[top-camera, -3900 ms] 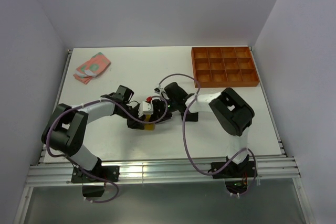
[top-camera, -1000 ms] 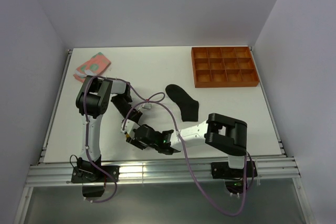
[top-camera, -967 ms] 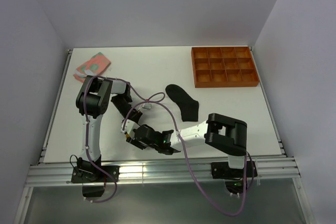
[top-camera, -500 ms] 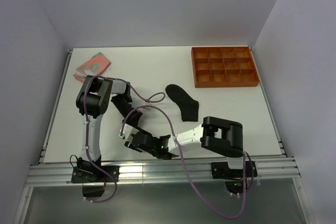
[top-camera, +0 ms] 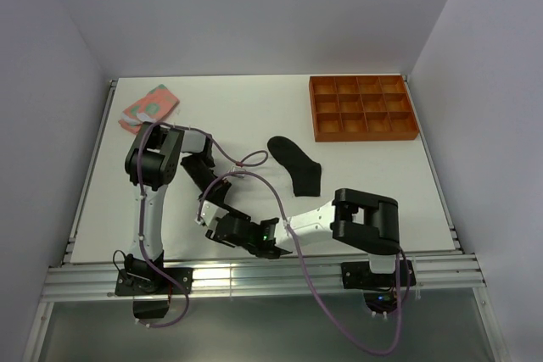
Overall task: Roll the socks
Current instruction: Roll the sock at the center of the board.
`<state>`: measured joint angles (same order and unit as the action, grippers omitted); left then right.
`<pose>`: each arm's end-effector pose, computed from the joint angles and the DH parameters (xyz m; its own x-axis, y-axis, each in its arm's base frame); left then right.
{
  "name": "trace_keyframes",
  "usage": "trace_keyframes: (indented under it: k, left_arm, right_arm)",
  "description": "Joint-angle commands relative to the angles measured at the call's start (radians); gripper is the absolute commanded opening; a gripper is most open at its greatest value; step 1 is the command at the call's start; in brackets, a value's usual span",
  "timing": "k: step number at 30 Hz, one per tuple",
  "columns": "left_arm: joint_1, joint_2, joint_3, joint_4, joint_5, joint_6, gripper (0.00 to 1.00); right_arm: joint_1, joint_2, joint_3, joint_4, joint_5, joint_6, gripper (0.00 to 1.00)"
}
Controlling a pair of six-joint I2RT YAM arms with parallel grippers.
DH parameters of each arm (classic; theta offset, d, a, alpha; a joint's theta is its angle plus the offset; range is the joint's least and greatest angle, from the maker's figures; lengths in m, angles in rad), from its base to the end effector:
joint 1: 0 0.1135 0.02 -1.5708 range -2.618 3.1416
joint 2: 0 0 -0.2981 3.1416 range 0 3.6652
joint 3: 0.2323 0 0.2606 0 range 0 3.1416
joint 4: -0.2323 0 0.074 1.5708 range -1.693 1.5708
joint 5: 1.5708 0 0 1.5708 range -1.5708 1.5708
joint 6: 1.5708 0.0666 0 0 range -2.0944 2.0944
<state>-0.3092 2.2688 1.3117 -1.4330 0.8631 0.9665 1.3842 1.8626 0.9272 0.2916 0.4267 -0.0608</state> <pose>0.2904 -0.1459 0.0890 -0.6419 0.7667 -0.0118 0.3471 0.2769 -0.8960 0.1036 0.4000 0.1497 -0.0605 -0.6188 -0.7833 -0.8383 0.4574 -0.2966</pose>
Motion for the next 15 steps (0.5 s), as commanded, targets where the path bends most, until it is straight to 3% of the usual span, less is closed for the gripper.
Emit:
trace_keyframes:
  k: [1,5,15]
  left_arm:
    - [-0.007,0.032,-0.005,0.092,-0.075,0.058,0.02]
    - [-0.007,0.031,-0.012,0.098,-0.085,0.058,0.01]
    - [-0.007,0.043,-0.019,0.098,-0.095,0.061,0.01]
  right_arm:
    - [-0.019,-0.052,-0.001,-0.166,-0.025,0.016,0.58]
    - [-0.039,-0.072,0.013,-0.195,-0.109,0.016,0.59]
    - [-0.045,-0.034,0.048,-0.183,-0.131,-0.001,0.59]
